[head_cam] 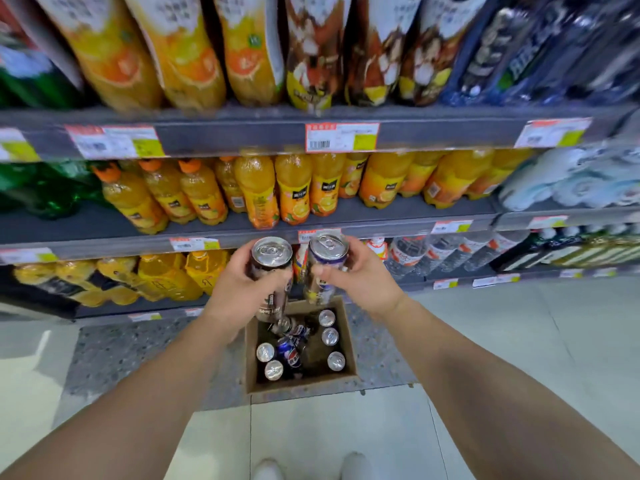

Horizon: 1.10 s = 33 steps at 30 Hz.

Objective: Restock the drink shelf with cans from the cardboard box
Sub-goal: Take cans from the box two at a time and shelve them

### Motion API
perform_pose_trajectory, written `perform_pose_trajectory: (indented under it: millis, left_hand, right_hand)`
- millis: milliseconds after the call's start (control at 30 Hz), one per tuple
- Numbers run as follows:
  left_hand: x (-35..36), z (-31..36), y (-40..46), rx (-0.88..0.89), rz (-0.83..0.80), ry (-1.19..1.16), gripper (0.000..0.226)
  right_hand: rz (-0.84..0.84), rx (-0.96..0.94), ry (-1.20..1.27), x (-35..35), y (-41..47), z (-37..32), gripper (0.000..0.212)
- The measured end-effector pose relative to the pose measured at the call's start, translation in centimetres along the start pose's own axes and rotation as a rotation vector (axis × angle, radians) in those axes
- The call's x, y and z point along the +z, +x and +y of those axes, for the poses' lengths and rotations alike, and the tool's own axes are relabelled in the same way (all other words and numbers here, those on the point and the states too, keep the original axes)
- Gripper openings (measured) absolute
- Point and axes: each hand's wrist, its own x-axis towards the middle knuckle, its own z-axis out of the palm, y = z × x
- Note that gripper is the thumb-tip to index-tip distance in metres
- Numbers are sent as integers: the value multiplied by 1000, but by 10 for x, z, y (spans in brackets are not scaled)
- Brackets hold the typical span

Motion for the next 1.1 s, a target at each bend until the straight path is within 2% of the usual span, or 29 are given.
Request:
perform_pose_trajectory:
  millis: [200,433,533,833,1000,1033,1100]
  left_hand:
    - [-19,89,-28,82,-101,38,58]
    - [-3,194,-55,237,-191,145,61]
    - [15,223,-59,274,-216,179,54]
    - [162,313,-87,472,-344,260,43]
    - [285,354,-113,533,-399,225,34]
    - [310,362,-118,538,-413,212,36]
    - [360,377,-127,533,-446,175,57]
  right_hand:
    - [40,-55,-58,-23,-48,-97,52]
    - [178,-158,-36,-61,-107,-181,49]
    - [234,-184,-25,-81,-120,-198,52]
    - [415,-243,39,-229,-191,-236,53]
    - [556,-266,1,-352,-250,-247,53]
    - [586,-272,-12,-377,-263,-249,56]
    - [638,-276,-36,-426,-290,-255,60]
